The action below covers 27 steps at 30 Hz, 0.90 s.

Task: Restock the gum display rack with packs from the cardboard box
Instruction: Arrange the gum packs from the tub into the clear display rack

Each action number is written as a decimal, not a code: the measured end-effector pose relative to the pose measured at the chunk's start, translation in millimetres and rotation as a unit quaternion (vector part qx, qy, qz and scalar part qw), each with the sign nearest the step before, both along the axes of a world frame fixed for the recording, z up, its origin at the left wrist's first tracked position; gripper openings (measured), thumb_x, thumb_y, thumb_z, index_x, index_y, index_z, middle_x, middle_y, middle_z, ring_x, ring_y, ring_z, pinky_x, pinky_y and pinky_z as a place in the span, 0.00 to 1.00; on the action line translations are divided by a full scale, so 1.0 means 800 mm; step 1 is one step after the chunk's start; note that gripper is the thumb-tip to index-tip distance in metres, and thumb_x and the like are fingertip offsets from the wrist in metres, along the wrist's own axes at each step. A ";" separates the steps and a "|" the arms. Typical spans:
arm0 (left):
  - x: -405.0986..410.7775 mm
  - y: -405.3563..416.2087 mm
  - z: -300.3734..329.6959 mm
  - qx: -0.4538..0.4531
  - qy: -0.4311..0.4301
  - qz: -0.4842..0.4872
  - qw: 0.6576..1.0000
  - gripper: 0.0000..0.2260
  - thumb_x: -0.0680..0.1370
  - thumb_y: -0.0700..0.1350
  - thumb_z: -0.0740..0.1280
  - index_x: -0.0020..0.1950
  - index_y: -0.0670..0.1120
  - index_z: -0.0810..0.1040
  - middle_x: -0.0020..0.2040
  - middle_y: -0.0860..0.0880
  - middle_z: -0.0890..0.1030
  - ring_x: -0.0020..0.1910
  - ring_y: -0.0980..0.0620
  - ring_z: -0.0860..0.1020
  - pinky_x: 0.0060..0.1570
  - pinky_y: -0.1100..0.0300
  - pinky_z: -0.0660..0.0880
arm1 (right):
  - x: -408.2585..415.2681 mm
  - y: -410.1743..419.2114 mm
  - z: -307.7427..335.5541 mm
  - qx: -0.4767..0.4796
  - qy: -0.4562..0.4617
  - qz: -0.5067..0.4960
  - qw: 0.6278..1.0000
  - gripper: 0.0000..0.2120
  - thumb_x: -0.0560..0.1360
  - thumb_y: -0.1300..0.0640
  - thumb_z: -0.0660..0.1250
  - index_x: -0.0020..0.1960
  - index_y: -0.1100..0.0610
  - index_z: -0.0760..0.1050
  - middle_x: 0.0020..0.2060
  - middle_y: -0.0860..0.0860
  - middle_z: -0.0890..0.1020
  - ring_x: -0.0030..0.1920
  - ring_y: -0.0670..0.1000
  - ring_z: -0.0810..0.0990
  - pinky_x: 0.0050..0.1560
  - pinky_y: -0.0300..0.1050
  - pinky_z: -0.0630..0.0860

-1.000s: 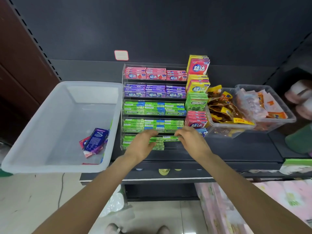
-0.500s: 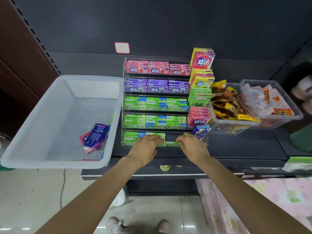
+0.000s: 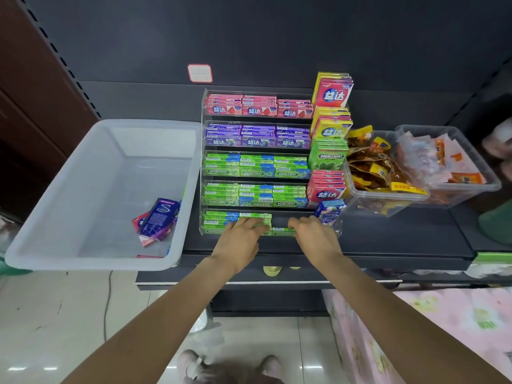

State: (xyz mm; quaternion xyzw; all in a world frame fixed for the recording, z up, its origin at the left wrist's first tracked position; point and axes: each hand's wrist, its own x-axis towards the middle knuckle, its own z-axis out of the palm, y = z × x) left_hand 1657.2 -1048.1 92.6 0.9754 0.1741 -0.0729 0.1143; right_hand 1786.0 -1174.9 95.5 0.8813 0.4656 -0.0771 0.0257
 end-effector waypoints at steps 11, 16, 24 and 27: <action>-0.041 0.036 0.061 0.000 -0.245 0.085 0.966 0.13 0.76 0.39 0.65 0.60 0.44 0.77 0.54 0.46 0.79 0.54 0.44 0.76 0.52 0.52 0.73 | -0.043 0.058 0.071 0.169 0.108 -0.004 0.980 0.13 0.79 0.55 0.61 0.62 0.53 0.75 0.56 0.50 0.78 0.57 0.52 0.76 0.49 0.49 0.76; -0.107 0.114 0.086 -0.016 -0.281 0.204 0.938 0.11 0.75 0.39 0.64 0.57 0.43 0.78 0.52 0.43 0.79 0.53 0.40 0.76 0.51 0.50 0.73 | -0.104 0.134 0.102 0.255 0.146 0.047 0.955 0.12 0.78 0.59 0.61 0.60 0.55 0.76 0.55 0.51 0.79 0.55 0.52 0.77 0.51 0.52 0.76; -0.218 0.259 0.051 -0.041 -0.044 0.218 0.974 0.24 0.78 0.45 0.64 0.73 0.47 0.63 0.72 0.47 0.65 0.68 0.46 0.66 0.65 0.54 0.65 | -0.212 0.263 0.077 0.176 0.185 0.083 0.963 0.20 0.77 0.59 0.62 0.69 0.57 0.68 0.61 0.56 0.73 0.61 0.55 0.73 0.62 0.47 0.69; -0.226 0.290 0.033 -0.066 0.028 0.168 0.983 0.29 0.77 0.47 0.65 0.76 0.47 0.57 0.76 0.48 0.57 0.73 0.47 0.59 0.70 0.55 0.60 | -0.227 0.287 0.048 0.059 0.188 0.038 0.980 0.30 0.75 0.53 0.67 0.73 0.56 0.60 0.65 0.57 0.68 0.66 0.57 0.67 0.67 0.49 0.66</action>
